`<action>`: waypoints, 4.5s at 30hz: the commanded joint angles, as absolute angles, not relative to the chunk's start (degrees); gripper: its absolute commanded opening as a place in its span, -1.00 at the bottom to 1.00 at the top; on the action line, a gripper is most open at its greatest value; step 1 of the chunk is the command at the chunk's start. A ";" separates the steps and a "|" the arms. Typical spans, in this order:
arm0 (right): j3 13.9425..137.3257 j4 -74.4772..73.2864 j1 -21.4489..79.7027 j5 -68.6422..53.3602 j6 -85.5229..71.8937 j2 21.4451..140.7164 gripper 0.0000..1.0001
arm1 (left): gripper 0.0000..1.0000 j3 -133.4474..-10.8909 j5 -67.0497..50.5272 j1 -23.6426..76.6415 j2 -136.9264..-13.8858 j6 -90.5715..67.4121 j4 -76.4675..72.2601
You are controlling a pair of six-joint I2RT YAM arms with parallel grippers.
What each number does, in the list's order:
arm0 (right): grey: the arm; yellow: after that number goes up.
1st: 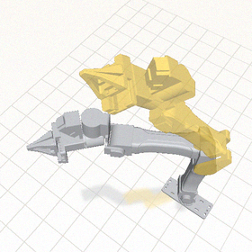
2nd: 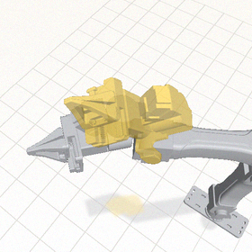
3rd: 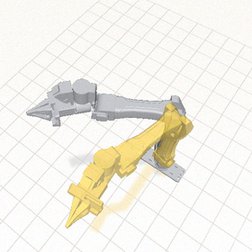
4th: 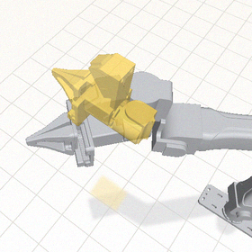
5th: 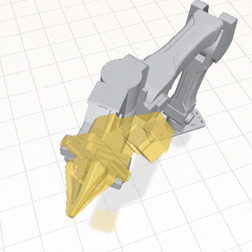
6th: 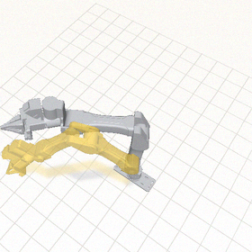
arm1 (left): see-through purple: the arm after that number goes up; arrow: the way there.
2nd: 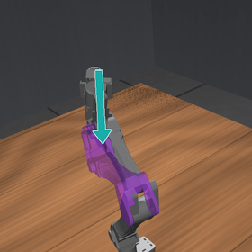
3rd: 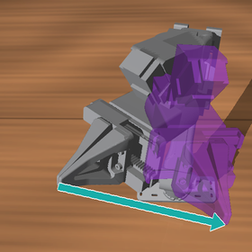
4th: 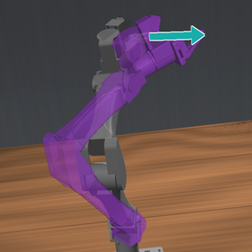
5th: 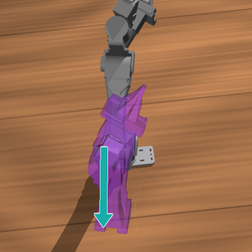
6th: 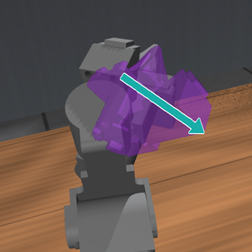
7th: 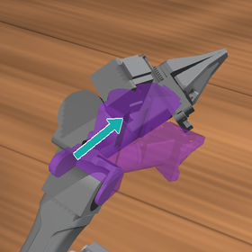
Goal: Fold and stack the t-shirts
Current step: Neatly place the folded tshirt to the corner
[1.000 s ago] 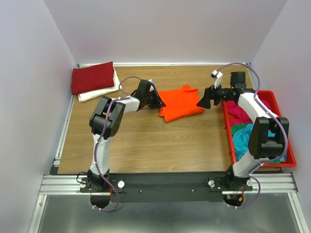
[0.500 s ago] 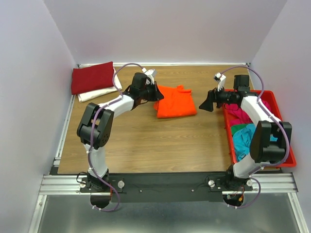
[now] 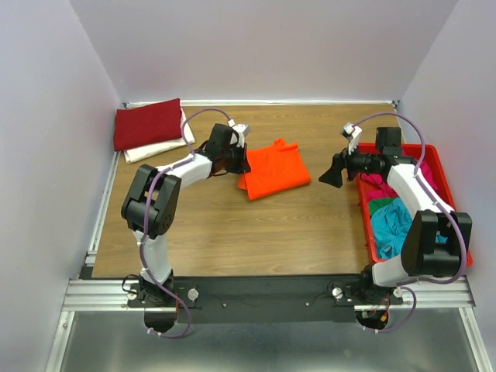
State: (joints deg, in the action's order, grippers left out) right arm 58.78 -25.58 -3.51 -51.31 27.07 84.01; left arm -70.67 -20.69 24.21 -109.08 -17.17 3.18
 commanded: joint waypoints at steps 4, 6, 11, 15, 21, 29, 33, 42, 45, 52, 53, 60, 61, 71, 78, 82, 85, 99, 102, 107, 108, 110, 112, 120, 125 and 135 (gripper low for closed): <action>58.45 -26.72 -4.04 -52.47 28.21 83.93 0.94 | -1.00 -73.48 -9.94 23.12 -106.52 -7.39 11.42; 58.54 -26.72 -4.04 -52.65 28.21 84.02 0.93 | -1.00 -73.39 -7.84 22.94 -106.35 -6.33 12.48; 58.62 -26.98 -4.04 -53.17 28.21 84.20 0.94 | -1.00 -72.69 -4.13 22.24 -105.65 -4.48 13.18; 58.80 -27.33 -4.04 -53.53 28.21 84.64 0.93 | -1.00 -72.68 -1.68 21.80 -104.68 -3.43 13.45; 58.97 -27.68 -4.04 -53.96 28.30 84.73 0.92 | -1.00 -74.87 2.45 21.36 -104.76 -0.88 14.94; 59.33 -28.12 -4.04 -55.02 27.95 84.73 0.92 | -1.00 -79.10 5.80 20.92 -107.14 2.63 16.34; 59.41 -28.48 -4.04 -54.93 28.04 84.46 0.91 | -1.00 -83.31 7.91 20.48 -109.51 4.39 17.93; 59.76 -28.92 -4.04 -55.81 27.86 84.82 0.90 | -1.00 -90.25 13.96 17.93 -111.97 7.29 19.95; 59.68 -28.92 -4.04 -55.81 27.95 84.81 0.90 | -1.00 -91.93 15.81 17.23 -112.76 7.56 19.95; 59.77 -29.09 -4.04 -55.72 28.04 85.43 0.89 | -1.00 -94.74 18.27 15.91 -112.59 8.78 18.46; 59.77 -29.18 -4.04 -55.72 28.04 85.60 0.90 | -1.00 -95.01 18.80 15.82 -112.59 9.05 18.11; 59.85 -29.27 -4.04 -55.63 27.86 85.96 0.89 | -1.00 -96.50 23.20 13.89 -111.45 11.60 13.63; 59.94 -29.27 -4.04 -55.63 27.86 85.96 0.89 | -1.00 -97.11 23.46 13.63 -111.53 12.30 13.28; 59.94 -29.36 -4.04 -55.90 27.77 86.39 0.89 | -1.00 -102.74 25.31 11.60 -112.32 14.85 11.95; 60.03 -29.44 -4.04 -55.72 27.86 86.66 0.89 | -1.00 -105.29 25.31 11.08 -112.24 16.79 11.60; 60.03 -29.53 -4.04 -55.72 27.86 86.75 0.89 | -1.00 -106.69 24.96 10.64 -111.53 16.53 11.60; 60.03 -29.53 -4.04 -55.72 27.86 86.75 0.89 | -1.00 -108.27 24.70 10.11 -111.10 16.17 11.69; 60.03 -29.71 -4.04 -55.63 27.95 86.92 0.88 | -1.00 -114.43 22.94 7.30 -112.32 14.50 13.62; 60.03 -29.71 -4.04 -55.72 27.95 86.92 0.88 | -1.00 -115.57 22.59 6.42 -113.11 13.98 13.88; 60.03 -29.71 -4.04 -55.72 28.04 87.10 0.88 | -1.00 -116.89 21.45 4.92 -114.43 13.10 14.33; 60.03 -29.79 -4.04 -55.72 28.04 87.10 0.88 | -1.00 -116.98 21.10 4.40 -114.61 12.92 14.41; 60.03 -29.79 -4.04 -55.72 28.04 87.19 0.88 | -1.00 -116.98 20.48 3.96 -115.48 12.66 14.33; 60.03 -29.79 -4.04 -55.72 28.04 87.19 0.88 | -1.00 -117.16 19.43 3.17 -116.97 12.22 14.76; 60.03 -29.88 -4.04 -55.72 28.13 87.45 0.88 | -1.00 -117.77 16.96 -1.39 -121.90 9.06 15.03; 60.03 -29.97 -4.04 -55.72 28.30 87.80 0.88 | -1.00 -119.00 15.12 -4.04 -124.10 8.00 15.20; 60.12 -30.15 -4.04 -55.55 28.30 88.50 0.88 | -1.00 -119.01 11.95 -8.17 -127.44 6.42 16.00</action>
